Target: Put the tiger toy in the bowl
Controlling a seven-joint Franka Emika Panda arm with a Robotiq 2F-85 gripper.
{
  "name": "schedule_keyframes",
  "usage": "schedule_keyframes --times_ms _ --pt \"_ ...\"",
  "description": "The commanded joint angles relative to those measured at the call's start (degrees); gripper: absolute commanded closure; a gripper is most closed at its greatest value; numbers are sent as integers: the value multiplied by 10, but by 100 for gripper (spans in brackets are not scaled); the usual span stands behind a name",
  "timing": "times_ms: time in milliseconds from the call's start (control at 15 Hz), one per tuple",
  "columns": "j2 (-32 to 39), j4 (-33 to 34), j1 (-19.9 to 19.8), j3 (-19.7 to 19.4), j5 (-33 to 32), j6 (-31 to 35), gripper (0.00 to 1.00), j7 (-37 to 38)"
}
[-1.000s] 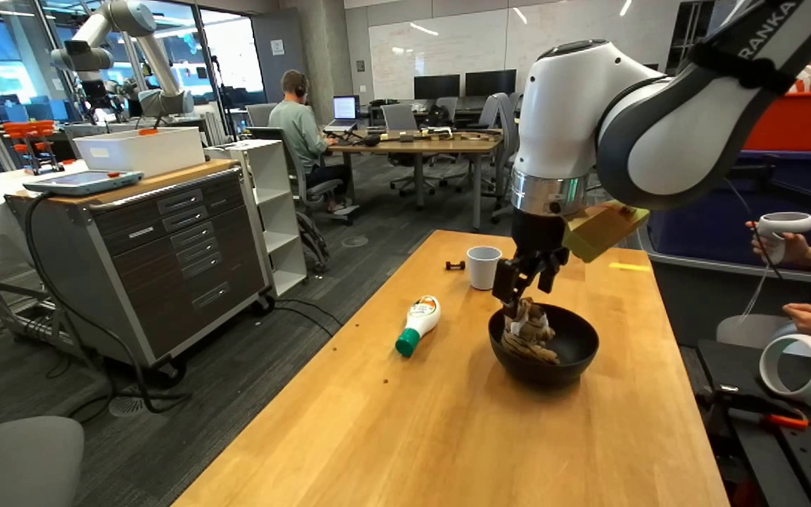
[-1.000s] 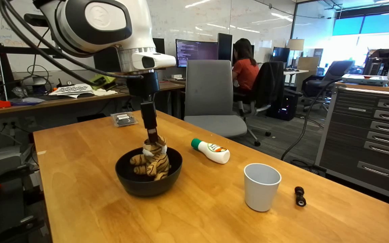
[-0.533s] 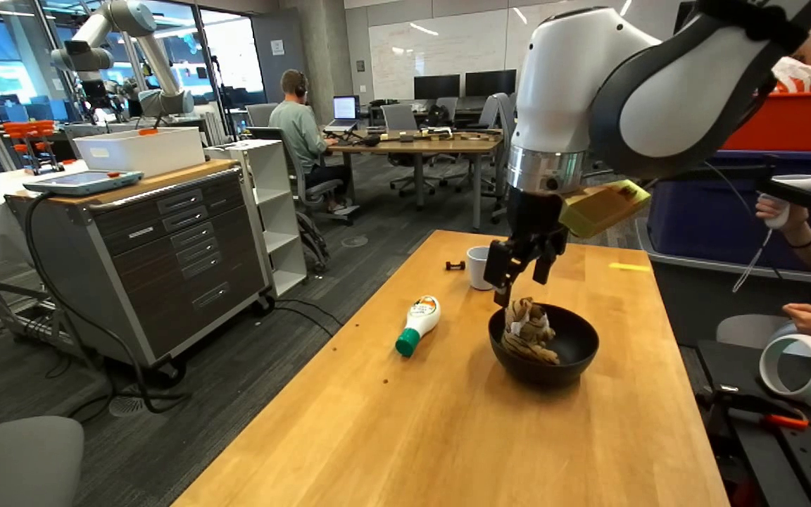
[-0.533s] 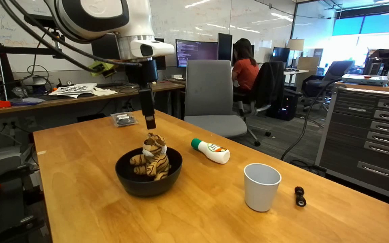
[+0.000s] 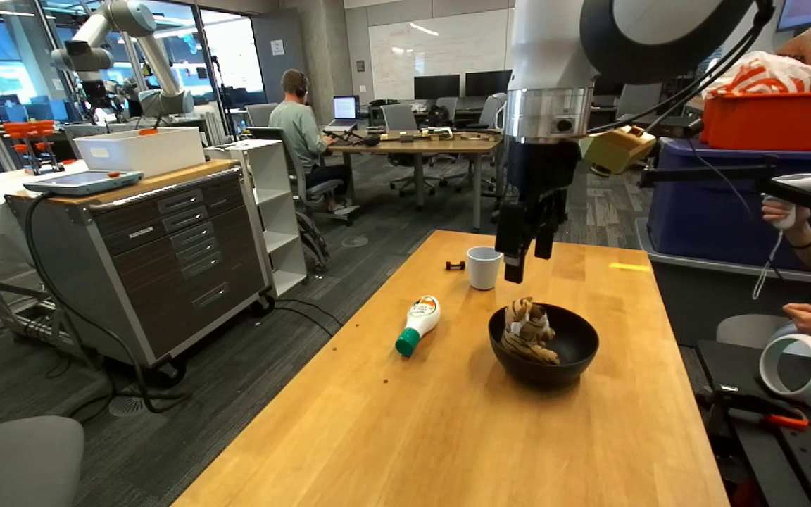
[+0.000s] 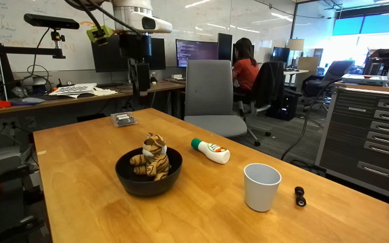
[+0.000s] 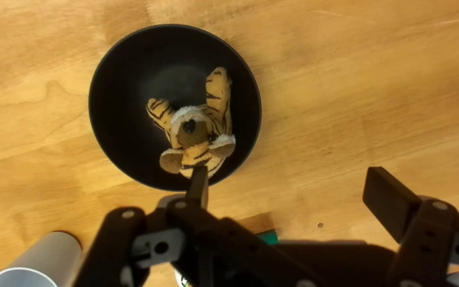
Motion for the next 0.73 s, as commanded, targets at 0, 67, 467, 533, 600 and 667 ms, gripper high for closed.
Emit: schedule_keyframes --times_ms 0,67,467,533,600,667 --pt "-18 11 1 2 14 -48 0 -43" --pt "-21 11 1 3 14 -50 0 -47" --pt "-10 7 -2 3 0 -35 0 -33" --pt "-10 7 -2 3 0 -35 0 -33" --pt "-10 7 -2 3 0 -36 0 -33" --pt "-10 7 -2 3 0 -36 0 -34"
